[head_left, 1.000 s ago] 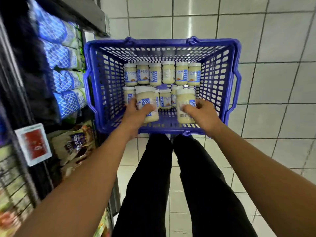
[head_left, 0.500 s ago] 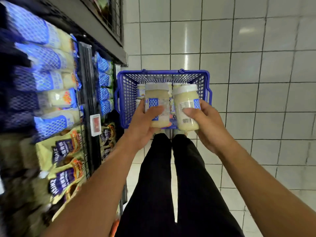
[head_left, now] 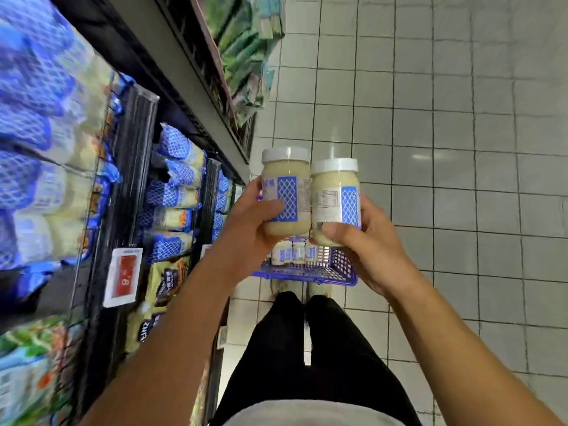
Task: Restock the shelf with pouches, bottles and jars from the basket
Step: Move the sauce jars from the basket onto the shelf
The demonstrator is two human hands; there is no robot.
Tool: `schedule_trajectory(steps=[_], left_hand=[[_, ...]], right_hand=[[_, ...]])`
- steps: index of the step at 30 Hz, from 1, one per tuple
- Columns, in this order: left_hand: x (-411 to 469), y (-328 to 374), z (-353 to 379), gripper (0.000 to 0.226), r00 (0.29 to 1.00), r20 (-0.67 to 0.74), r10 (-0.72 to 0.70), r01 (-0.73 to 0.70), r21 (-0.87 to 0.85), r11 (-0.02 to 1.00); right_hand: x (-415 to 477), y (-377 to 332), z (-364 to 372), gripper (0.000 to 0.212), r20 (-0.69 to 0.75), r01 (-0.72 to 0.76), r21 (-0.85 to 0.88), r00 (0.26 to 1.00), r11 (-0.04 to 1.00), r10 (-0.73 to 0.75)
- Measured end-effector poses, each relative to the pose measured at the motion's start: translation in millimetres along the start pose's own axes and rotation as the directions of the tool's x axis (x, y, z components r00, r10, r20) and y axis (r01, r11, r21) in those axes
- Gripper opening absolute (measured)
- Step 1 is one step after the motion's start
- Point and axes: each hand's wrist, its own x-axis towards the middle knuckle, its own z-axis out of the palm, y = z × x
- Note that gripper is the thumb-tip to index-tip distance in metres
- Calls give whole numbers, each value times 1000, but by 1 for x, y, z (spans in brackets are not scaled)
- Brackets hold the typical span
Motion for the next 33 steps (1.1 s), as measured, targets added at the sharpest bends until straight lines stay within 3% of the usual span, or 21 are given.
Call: schedule_trajectory(steps=[5, 10, 14, 17, 27, 33], left_hand=[[-31, 23, 10, 60, 991, 21, 128, -130, 67, 989], [-58, 29, 12, 37, 982, 10, 190, -190, 73, 979], [-78, 32, 16, 55, 964, -27, 263, -260, 76, 963], [-93, 36, 18, 65, 943, -58, 328, -325, 49, 944], [-139, 16, 45, 60, 801, -224, 556, -542, 123, 831], [-169, -21, 67, 81, 723, -303, 620, -637, 52, 769]], right_hand=[[-17, -28, 24, 62, 8, 55, 28, 998, 998, -55], [-31, -48, 45, 60, 90, 94, 33, 991, 995, -97], [-38, -61, 55, 59, 172, 128, -21, 978, 992, -122], [-37, -69, 56, 60, 311, 131, 14, 941, 991, -129], [-44, -92, 56, 57, 483, 278, -170, 860, 945, -166], [-66, -94, 53, 62, 631, 351, -223, 763, 910, -140]])
